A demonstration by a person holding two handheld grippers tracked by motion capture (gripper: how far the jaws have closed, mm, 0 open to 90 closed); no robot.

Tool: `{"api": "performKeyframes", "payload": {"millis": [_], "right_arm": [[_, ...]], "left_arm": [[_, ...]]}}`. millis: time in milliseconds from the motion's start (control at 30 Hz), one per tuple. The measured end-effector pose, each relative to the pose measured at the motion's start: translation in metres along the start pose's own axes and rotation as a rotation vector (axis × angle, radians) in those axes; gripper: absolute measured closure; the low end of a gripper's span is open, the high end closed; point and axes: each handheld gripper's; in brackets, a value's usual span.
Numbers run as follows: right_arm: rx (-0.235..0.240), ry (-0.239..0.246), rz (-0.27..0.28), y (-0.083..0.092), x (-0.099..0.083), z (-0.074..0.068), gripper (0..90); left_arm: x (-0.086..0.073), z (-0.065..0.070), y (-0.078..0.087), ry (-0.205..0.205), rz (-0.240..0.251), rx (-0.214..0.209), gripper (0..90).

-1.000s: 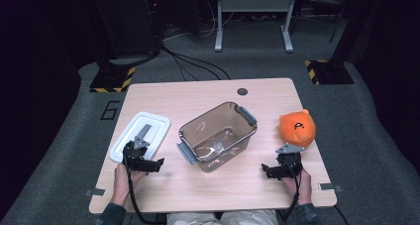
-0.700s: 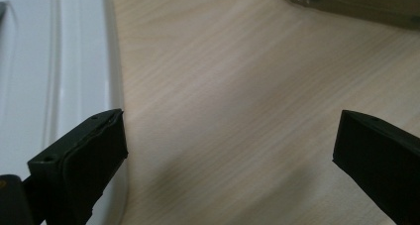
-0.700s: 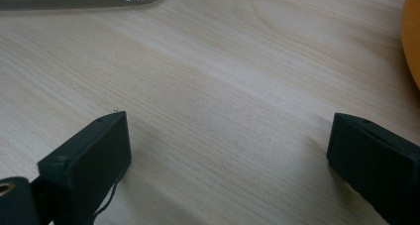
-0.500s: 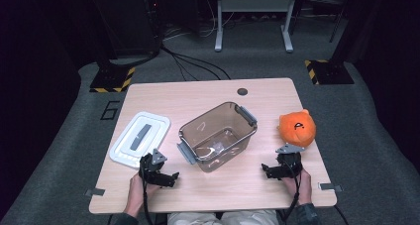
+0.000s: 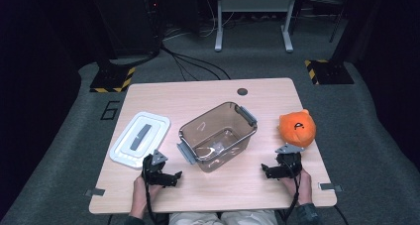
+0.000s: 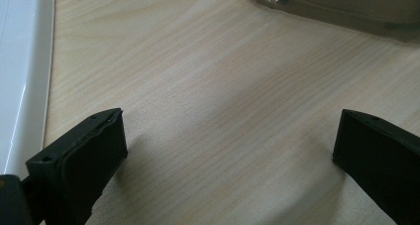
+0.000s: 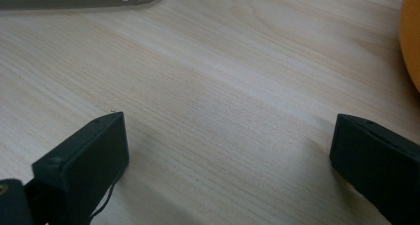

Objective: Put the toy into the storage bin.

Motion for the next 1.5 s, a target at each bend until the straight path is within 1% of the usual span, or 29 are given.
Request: {"api": "performKeyframes", "payload": {"millis": [67,100,200,233,333,400,467,633,667,700,800,833,933,967,1000,1100,1167,1300,1400,1500], "right_arm": [[-0.013,-0.014,-0.005,0.000,0.000,0.000,0.0],[-0.011,-0.017,-0.004,0.000,0.000,-0.001,0.0],[-0.024,-0.008,-0.010,0.000,0.001,-0.002,0.0],[-0.035,-0.006,-0.013,0.001,0.002,-0.002,0.0],[-0.053,-0.009,-0.018,0.002,0.003,-0.003,0.0],[-0.034,-0.018,-0.025,0.002,0.003,-0.004,0.0],[-0.041,-0.026,-0.025,0.005,0.006,-0.006,0.0],[-0.048,-0.004,-0.010,0.016,0.018,-0.009,0.4],[-0.049,-0.012,-0.011,0.017,0.020,-0.010,0.4],[-0.046,-0.004,-0.003,0.020,0.023,-0.010,0.5],[-0.049,0.002,-0.005,0.025,0.029,-0.010,0.5],[-0.052,0.010,0.002,0.028,0.031,-0.008,0.5],[-0.054,-0.001,0.017,0.033,0.036,-0.007,0.5],[-0.056,-0.008,0.025,0.036,0.039,-0.007,0.5],[-0.055,0.002,0.031,0.038,0.040,-0.006,0.5],[-0.058,-0.002,0.043,0.043,0.047,-0.004,0.5],[-0.066,0.014,0.046,0.047,0.052,-0.001,0.5],[-0.079,0.015,0.058,0.053,0.059,0.004,0.4],[-0.091,0.006,0.066,0.057,0.063,0.008,0.5],[-0.099,0.014,0.069,0.061,0.067,0.012,0.5]], "left_arm": [[0.000,0.001,0.000,0.005,-0.003,0.002,0.1],[0.000,0.001,0.000,0.007,-0.002,0.004,0.1],[0.001,0.001,0.000,0.010,-0.008,0.006,0.1],[0.001,0.001,0.000,0.009,-0.011,0.004,0.1],[0.001,0.001,0.000,0.012,-0.004,0.008,0.2],[0.001,0.001,-0.001,0.017,0.003,0.011,0.2],[0.001,0.001,-0.001,0.018,0.004,0.012,0.2],[0.001,0.000,-0.001,0.017,-0.003,0.012,0.3],[0.001,0.000,-0.001,0.017,-0.003,0.012,0.3],[0.001,0.000,-0.001,0.018,-0.004,0.013,0.3],[0.001,0.000,-0.001,0.017,-0.002,0.014,0.3],[0.001,0.000,-0.001,0.017,-0.003,0.015,0.3],[0.001,0.000,0.000,0.017,-0.003,0.015,0.3],[0.002,0.000,0.000,0.010,-0.008,0.016,0.3],[0.002,0.000,0.000,0.010,-0.008,0.015,0.3],[0.002,0.000,0.000,0.010,-0.009,0.016,0.3],[0.001,0.000,0.000,0.015,-0.007,0.017,0.3],[0.001,0.000,0.000,0.017,-0.005,0.020,0.3],[0.001,0.000,-0.001,0.021,-0.003,0.020,0.4],[0.001,0.000,-0.001,0.023,0.001,0.019,0.4]]}}
Point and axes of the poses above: each handheld gripper's, and its own axes: y roughly backward along the jaws, x roughly out of its top, z roughly to its right, and after that the axes turned 14 degrees about y, right-handed
